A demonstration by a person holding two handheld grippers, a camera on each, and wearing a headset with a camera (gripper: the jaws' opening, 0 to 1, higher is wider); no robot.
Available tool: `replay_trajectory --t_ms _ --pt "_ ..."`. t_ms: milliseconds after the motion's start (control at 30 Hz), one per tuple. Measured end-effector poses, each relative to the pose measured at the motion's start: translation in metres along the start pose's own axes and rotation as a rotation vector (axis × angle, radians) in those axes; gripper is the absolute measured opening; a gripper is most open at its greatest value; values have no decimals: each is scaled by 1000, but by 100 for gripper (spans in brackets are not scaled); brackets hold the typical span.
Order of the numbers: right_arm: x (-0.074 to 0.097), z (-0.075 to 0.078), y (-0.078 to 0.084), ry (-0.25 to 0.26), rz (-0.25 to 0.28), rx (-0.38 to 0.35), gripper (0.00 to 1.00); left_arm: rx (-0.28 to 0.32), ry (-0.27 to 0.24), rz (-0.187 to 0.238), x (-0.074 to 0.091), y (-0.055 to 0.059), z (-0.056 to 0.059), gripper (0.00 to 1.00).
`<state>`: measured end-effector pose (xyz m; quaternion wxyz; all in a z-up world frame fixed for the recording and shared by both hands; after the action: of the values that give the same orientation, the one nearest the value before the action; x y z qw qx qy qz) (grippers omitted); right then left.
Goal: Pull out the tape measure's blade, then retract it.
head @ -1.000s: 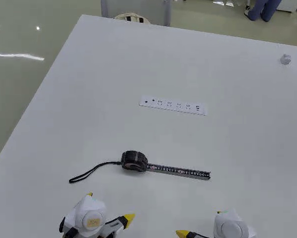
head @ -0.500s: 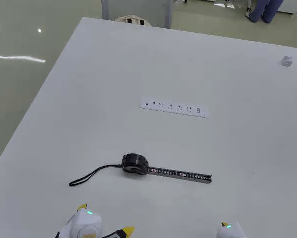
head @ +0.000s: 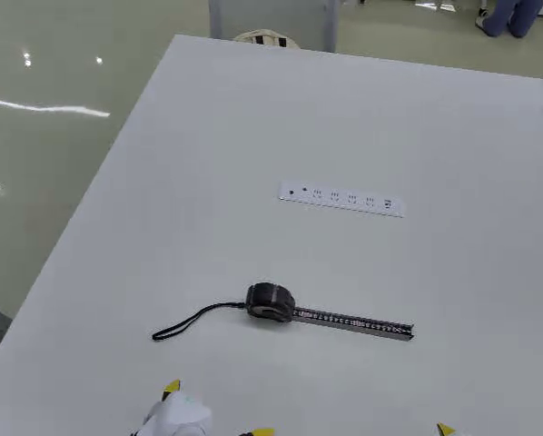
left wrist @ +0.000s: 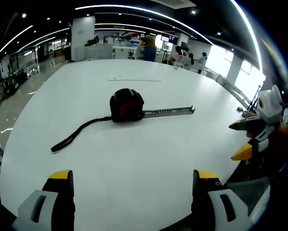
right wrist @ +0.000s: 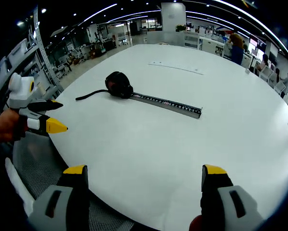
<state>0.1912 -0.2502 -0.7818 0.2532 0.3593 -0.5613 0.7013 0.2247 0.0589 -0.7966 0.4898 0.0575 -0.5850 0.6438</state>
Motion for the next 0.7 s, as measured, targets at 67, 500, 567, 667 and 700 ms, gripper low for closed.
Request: replay_trajectory --t_ms 67,500,567,667,700 --pt "0 0 0 0 0 0 100 1 -1 2 0 0 0 100" --pt "2 0 2 5 -21 -1 100 31 -38 -2 2 0 3 100" --pt "1 0 2 5 -23 -9 100 33 -43 -2 2 0 4 100" --pt "0 0 3 4 -29 -9 100 39 -52 -1 3 0 4 100" --pt "0 0 3 6 -31 -8 100 41 -60 0 3 0 3 100"
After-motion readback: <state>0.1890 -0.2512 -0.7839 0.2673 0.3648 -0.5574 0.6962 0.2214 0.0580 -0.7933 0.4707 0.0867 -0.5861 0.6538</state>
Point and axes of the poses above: the centre of the closed fingertips' face, and the gripper's own axes: x roughly backward along the fingers, z roughly to its right, y roughly out of its underside, the point moved 10 cm from there along x, roughly backward along the fingers, and after that the axes turned 15 degrees about y, right-handed, at the moved point
